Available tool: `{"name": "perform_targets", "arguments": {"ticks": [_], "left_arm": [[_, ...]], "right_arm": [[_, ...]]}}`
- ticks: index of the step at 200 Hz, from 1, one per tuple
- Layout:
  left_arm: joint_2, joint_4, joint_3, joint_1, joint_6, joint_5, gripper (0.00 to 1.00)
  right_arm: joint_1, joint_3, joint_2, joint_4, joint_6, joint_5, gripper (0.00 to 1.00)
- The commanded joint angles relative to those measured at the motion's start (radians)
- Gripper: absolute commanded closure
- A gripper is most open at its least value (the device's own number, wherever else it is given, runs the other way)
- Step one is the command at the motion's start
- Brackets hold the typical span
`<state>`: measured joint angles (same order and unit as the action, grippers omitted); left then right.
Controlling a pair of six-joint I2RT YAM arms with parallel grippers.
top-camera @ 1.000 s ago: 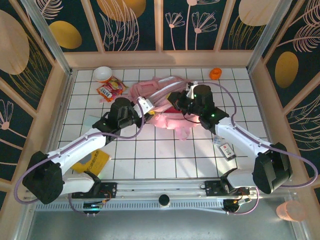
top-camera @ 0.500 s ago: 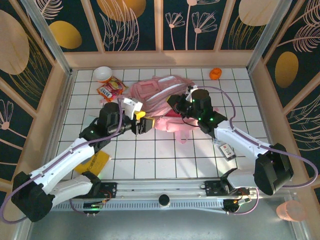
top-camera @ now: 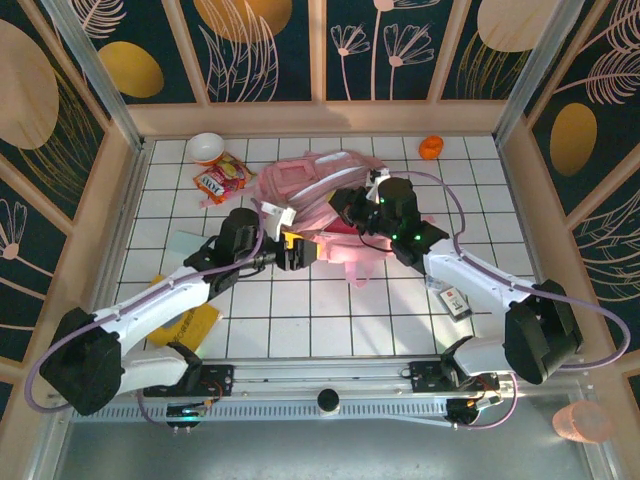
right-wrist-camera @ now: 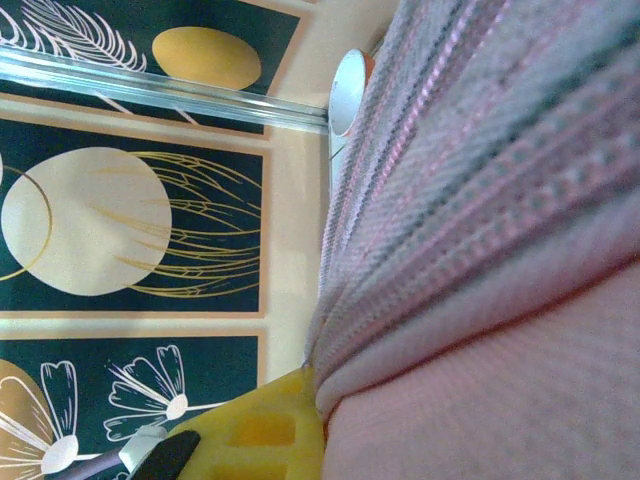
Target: Pack the student bag
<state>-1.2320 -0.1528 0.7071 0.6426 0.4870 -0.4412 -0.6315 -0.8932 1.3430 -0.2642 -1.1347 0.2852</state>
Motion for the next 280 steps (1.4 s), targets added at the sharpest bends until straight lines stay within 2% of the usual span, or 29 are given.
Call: {"name": "perform_targets", "arguments": {"ticks": [1,11,33,56,85,127,162,167,192,222,280], "left_arm": [[-0.033,-0.09,0.032,0.022,-0.003,-0.006,0.35],[-0.045,-0.084,0.04,0.032,-0.017,0.009,0.41],[-0.052,-0.08,0.048,0.049,-0.024,0.044,0.64],[-0.048,-0.067,0.049,0.052,-0.03,0.072,0.77],[-0.027,-0.017,0.045,0.053,-0.036,0.133,1.0],[0.01,0.117,0.023,0.043,-0.082,0.296,1.0],[0.01,0.171,-0.016,-0.032,-0.108,0.377,1.0],[0.007,0.172,-0.019,-0.04,-0.116,0.398,1.0],[-0.047,0.147,-0.02,-0.097,-0.148,0.477,1.0],[-0.157,0.091,0.022,-0.17,-0.144,0.516,1.0],[-0.303,0.01,0.148,-0.213,-0.093,0.579,1.0]], "right_arm": [[-0.019,-0.054,-0.005,-0.121,0.005,0.019,1.0],[-0.02,-0.056,-0.005,-0.121,0.005,0.017,1.0],[-0.02,-0.061,-0.002,-0.112,0.009,0.018,1.0],[-0.02,-0.065,-0.004,-0.101,0.018,0.017,1.0],[-0.017,-0.075,-0.014,-0.054,0.044,0.013,1.0],[0.027,-0.102,-0.05,0.016,0.088,0.084,1.0],[0.078,-0.182,-0.073,0.103,0.135,0.242,1.0],[0.112,-0.2,-0.074,0.124,0.146,0.26,1.0],[0.152,-0.257,-0.074,0.172,0.164,0.342,1.0],[0.176,-0.244,-0.097,0.148,0.105,0.299,1.0],[0.169,-0.192,-0.061,0.063,0.079,0.26,1.0]]}}
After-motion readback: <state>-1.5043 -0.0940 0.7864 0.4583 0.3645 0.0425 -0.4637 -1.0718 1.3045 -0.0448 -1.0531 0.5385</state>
